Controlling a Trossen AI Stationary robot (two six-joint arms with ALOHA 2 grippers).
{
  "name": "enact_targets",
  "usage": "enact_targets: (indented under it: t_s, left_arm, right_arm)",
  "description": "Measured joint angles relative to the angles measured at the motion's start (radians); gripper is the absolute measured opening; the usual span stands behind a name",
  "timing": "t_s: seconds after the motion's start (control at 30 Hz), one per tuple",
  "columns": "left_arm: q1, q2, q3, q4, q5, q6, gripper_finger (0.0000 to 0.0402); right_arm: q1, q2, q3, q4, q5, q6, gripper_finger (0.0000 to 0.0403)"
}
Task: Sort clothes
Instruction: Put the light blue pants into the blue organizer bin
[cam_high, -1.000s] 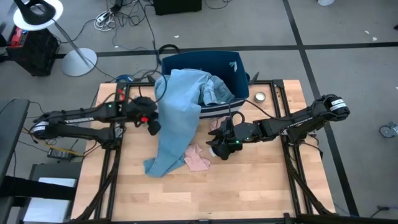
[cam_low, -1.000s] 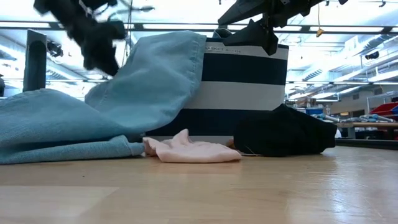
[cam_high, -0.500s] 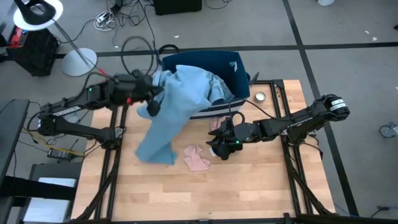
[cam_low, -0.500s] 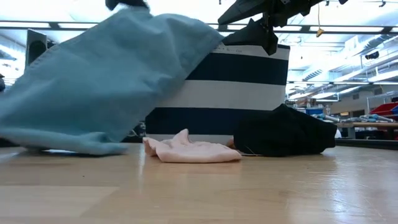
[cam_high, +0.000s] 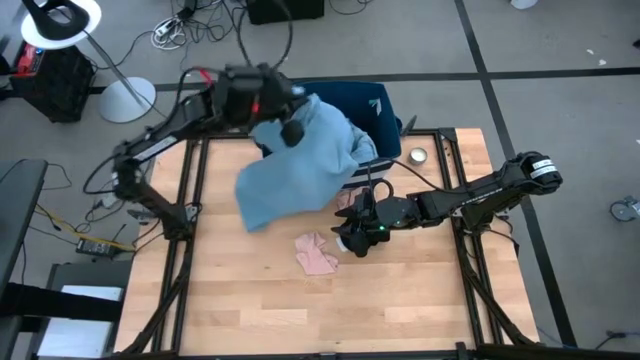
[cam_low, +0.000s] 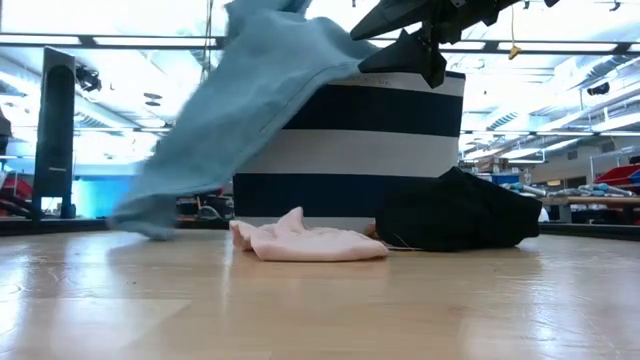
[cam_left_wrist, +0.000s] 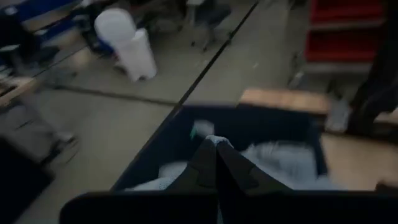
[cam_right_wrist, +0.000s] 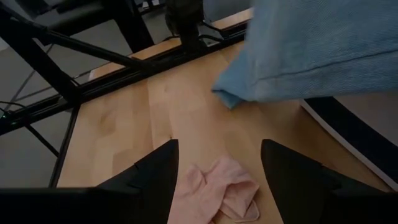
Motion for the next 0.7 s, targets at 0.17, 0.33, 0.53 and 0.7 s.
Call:
enact_targets:
  t_s: [0.17, 0.33, 0.53, 0.7]
  left_arm:
    - [0.075, 0.155, 0.291, -0.03, 0.15, -0.008, 0.0]
    - [0.156, 0.216, 0.353, 0.007, 0.283, -0.085, 0.0]
    - [0.214, 0.221, 0.285, -0.199, 0.317, -0.123, 0.0]
    - [0.214, 0.227, 0.144, -0.244, 0.318, -0.101, 0.0]
  right_arm:
    - [0.0, 0.0, 0.0, 0.0, 0.0, 0.0, 0.0229]
    - [0.0, 0.0, 0.0, -0.004, 0.0, -0.006, 0.0229]
    - [0.0, 0.0, 0.0, -0.029, 0.001, -0.006, 0.0229]
    - [0.0, 0.0, 0.0, -0.03, 0.001, -0.006, 0.0229]
